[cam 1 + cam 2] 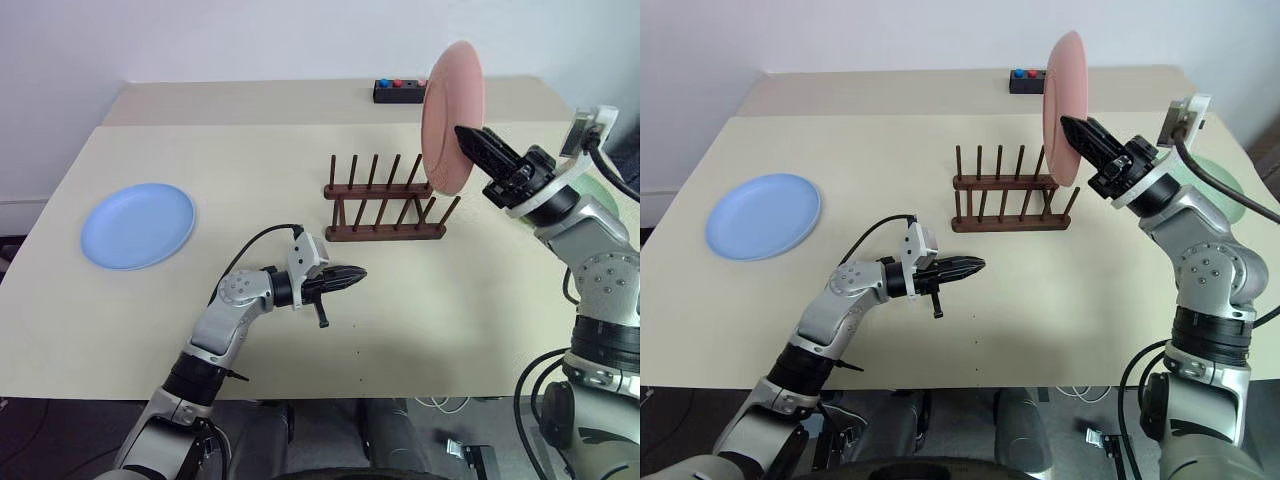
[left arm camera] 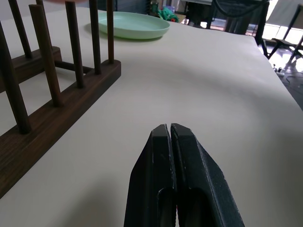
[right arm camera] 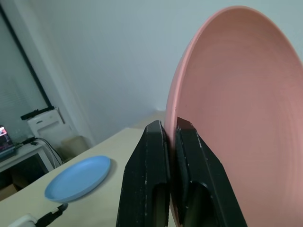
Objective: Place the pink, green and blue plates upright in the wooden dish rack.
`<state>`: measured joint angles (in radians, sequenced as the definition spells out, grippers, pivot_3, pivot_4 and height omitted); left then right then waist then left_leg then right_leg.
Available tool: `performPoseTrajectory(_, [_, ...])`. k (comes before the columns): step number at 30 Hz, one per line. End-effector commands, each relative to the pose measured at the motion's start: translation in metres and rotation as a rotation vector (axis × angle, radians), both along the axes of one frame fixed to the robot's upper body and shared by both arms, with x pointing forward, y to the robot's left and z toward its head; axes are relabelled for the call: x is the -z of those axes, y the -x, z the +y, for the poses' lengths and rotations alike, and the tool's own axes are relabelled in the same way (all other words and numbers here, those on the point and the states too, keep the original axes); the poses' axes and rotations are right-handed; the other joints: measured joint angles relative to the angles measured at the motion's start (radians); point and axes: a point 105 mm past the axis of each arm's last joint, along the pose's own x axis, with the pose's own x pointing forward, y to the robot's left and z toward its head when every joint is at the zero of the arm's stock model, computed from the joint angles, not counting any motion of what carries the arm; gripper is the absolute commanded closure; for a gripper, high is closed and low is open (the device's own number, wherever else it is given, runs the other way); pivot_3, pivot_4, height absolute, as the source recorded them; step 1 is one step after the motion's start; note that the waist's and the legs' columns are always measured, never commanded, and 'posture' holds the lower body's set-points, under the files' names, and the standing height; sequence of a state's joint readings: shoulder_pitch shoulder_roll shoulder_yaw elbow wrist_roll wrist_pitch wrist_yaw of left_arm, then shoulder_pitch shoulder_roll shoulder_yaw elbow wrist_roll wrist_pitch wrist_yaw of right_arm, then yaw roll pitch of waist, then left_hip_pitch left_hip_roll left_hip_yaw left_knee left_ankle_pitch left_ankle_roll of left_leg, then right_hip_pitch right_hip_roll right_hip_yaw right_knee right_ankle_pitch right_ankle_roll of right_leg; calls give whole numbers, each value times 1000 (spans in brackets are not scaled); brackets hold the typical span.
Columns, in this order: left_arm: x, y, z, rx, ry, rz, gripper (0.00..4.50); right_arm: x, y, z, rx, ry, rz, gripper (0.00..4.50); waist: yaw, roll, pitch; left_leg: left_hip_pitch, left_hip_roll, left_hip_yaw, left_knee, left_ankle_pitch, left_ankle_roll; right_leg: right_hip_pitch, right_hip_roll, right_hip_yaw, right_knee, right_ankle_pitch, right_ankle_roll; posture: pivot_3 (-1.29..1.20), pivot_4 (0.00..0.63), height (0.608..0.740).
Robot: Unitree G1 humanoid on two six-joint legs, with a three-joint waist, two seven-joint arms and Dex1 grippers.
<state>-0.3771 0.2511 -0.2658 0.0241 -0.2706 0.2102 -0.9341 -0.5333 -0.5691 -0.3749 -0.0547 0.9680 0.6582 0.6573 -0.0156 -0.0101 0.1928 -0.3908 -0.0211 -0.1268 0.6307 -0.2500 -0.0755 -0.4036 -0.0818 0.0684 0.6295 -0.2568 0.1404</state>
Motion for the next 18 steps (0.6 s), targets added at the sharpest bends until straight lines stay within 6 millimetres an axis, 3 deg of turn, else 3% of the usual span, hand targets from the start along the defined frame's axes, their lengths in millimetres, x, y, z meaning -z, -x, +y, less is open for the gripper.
performPoseTrajectory(1, [-10, 4, -4, 22, 17, -36, 4449, -13, 1, -8, 13, -56, -35, 4470, 0, 0, 0, 0, 0, 0, 0, 0, 0, 0, 0, 0, 0, 0, 0, 0, 150, 740])
performPoseTrajectory(11, [-8, 5, -2, 19, 5, -35, 4449, -2, -2, -7, 11, -60, 5, 4470, -1, 0, 0, 0, 0, 0, 0, 0, 0, 0, 0, 0, 0, 0, 0, 0, 150, 740])
performPoseTrajectory(14, [-8, 5, -2, 18, 3, -36, 4449, -1, -2, -8, 16, -66, 11, 3520, -1, 0, 0, 0, 0, 0, 0, 0, 0, 0, 0, 0, 0, 0, 0, 0, 150, 740])
performPoseTrajectory(18, [-7, 5, -2, 18, -1, -34, 4449, 0, -4, -11, 35, -64, 16, 1569, -1, 0, 0, 0, 0, 0, 0, 0, 0, 0, 0, 0, 0, 0, 0, 0, 150, 740])
